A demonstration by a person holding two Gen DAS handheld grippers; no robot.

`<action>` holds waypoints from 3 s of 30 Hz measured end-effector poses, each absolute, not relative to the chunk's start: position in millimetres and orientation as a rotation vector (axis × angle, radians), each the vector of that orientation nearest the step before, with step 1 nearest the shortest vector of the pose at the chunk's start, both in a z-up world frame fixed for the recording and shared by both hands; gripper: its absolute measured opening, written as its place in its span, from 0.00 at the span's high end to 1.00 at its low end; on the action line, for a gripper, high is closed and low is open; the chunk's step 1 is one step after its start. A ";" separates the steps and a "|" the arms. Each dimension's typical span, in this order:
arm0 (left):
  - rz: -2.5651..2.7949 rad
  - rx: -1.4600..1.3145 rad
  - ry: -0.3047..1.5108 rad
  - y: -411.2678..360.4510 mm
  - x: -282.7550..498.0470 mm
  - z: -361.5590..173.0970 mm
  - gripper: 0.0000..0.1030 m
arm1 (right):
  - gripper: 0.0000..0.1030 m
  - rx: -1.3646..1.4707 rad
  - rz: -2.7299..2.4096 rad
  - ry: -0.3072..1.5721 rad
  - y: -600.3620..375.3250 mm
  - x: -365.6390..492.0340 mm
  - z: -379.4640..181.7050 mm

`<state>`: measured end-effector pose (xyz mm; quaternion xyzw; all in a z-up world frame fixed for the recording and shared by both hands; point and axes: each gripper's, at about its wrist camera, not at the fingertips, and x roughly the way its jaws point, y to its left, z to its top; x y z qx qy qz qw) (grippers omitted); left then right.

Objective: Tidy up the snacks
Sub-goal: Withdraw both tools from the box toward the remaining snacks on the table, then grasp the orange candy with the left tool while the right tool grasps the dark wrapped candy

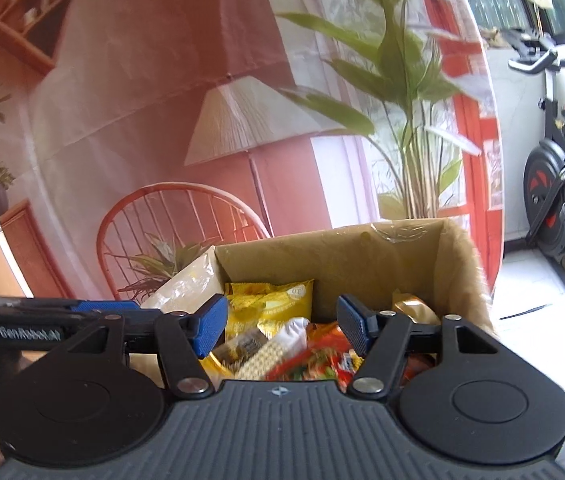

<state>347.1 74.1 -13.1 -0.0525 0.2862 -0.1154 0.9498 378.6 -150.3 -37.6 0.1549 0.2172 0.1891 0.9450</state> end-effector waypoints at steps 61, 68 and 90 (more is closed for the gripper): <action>-0.259 -0.141 0.887 62.6 269.6 -155.5 0.41 | 0.50 0.020 0.392 0.813 -116.6 249.3 -206.4; -0.274 -0.142 0.898 31.6 288.0 -177.3 0.41 | 0.50 0.084 0.313 0.815 -145.9 247.5 -211.7; -0.211 -0.072 0.898 17.6 276.6 -209.7 0.63 | 0.50 0.150 0.316 0.805 -149.1 235.3 -212.6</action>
